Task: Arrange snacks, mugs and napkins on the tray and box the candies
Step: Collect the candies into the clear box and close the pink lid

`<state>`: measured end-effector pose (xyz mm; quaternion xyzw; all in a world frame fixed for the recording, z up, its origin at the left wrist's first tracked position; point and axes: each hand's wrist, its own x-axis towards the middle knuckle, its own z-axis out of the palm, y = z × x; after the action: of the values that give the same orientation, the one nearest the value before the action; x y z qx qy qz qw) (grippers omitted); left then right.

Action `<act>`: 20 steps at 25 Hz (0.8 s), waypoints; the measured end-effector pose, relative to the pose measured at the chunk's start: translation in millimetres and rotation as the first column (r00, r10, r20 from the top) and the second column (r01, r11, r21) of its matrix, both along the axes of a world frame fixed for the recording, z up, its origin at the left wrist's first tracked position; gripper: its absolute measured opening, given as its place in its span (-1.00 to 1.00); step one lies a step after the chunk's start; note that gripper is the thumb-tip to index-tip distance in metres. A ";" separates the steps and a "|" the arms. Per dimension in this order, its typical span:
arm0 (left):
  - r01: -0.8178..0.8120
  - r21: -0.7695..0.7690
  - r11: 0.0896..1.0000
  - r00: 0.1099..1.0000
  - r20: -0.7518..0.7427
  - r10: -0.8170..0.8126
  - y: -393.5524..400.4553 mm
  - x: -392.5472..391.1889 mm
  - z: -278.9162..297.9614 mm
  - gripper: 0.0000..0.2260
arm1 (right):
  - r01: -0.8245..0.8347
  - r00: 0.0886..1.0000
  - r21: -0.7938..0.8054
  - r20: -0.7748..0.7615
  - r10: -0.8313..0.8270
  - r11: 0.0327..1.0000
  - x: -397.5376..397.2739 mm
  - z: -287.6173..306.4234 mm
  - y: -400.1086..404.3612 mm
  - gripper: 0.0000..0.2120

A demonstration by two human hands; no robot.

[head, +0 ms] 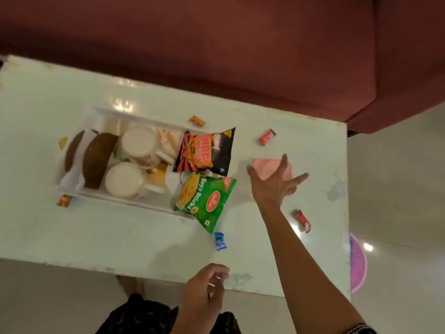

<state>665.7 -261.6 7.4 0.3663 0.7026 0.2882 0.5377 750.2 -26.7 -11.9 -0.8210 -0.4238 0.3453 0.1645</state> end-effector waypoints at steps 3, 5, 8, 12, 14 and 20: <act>-0.026 -0.064 0.998 0.999 0.037 0.028 -1.1 24.8 -14.0 -0.73 | -0.125 0.986 -0.051 0.101 0.129 0.991 -6.7 -22.9 14.3 -0.30; -0.064 -0.114 0.991 0.997 0.042 0.069 6.2 34.6 -19.4 -0.76 | -0.224 0.959 -0.044 0.167 0.228 0.974 0.5 -34.2 14.1 -0.52; -0.126 -0.152 0.980 0.987 0.079 0.140 25.1 43.5 -22.1 -0.76 | -0.435 0.884 0.091 0.232 0.405 0.896 26.8 -44.1 -3.8 -0.64; -0.263 -0.201 0.944 0.948 0.128 0.291 55.5 44.6 -30.0 -0.78 | -0.426 0.899 0.102 0.156 0.408 0.899 49.2 -45.4 -42.6 -0.23; -0.302 -0.206 0.931 0.932 0.143 0.334 68.9 42.5 -37.0 -0.79 | -0.364 0.928 0.038 0.108 0.358 0.931 54.1 -41.8 -53.7 -0.23; -0.371 -0.387 0.844 0.784 0.356 0.508 112.1 47.6 -40.7 -0.76 | -0.060 0.971 -0.134 -0.237 0.027 0.989 50.2 -21.5 -64.2 -0.13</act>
<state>713.3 -149.5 -33.3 0.0295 0.6616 0.3740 0.6493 800.4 -91.0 -33.4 -0.7745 -0.3942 0.4722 0.1477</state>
